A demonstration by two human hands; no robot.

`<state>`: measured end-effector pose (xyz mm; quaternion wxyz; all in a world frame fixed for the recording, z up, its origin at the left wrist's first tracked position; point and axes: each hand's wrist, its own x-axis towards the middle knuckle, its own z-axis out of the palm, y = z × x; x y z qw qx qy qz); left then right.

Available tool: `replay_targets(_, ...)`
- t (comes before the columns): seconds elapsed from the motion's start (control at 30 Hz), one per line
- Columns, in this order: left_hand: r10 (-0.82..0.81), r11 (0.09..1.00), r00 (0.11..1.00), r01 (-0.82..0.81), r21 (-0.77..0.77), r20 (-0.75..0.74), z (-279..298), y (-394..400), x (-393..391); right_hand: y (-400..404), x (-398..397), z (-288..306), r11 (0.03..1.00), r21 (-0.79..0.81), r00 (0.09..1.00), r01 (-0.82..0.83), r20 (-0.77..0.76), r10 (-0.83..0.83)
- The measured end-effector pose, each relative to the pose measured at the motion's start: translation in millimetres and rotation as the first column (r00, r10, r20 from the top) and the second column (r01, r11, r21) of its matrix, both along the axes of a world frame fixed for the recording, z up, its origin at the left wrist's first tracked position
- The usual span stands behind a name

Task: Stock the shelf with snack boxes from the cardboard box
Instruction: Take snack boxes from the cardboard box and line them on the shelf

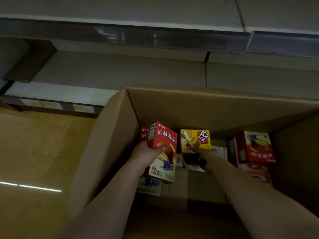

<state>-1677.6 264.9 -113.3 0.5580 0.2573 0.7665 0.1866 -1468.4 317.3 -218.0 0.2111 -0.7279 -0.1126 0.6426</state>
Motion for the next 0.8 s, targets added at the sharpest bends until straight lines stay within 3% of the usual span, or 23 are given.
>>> replay_targets(0.1,0.008,1.000,1.000,-0.008,-0.010,-0.002,-4.7,0.8,3.5,-2.8,-9.9,25.7,1.000,0.007,0.999,-0.023,-0.032,0.023)
replay_targets(0.37,0.054,0.994,0.999,-0.053,-0.095,0.004,-15.5,9.2,-1.2,5.6,-12.6,17.3,1.000,0.019,0.988,0.010,-0.154,-0.007)
replay_targets(0.5,0.093,0.994,0.995,-0.091,-0.066,0.026,0.3,8.9,2.2,-0.1,-9.9,36.8,0.999,0.049,0.997,-0.015,-0.081,0.019)
replay_targets(0.6,0.194,0.980,0.975,-0.189,-0.057,0.110,38.0,-4.1,13.0,-19.2,4.3,86.5,0.994,-0.011,0.993,0.107,-0.050,-0.107)
replay_targets(0.67,0.164,0.985,0.981,-0.158,-0.063,0.103,75.3,-22.0,26.1,-38.5,22.6,136.3,0.975,-0.103,0.980,0.197,-0.008,-0.199)
replay_targets(0.8,0.166,0.986,0.984,-0.166,-0.011,0.070,162.2,-55.3,53.3,-70.4,42.9,247.7,0.891,-0.173,0.892,0.419,-0.103,-0.439)
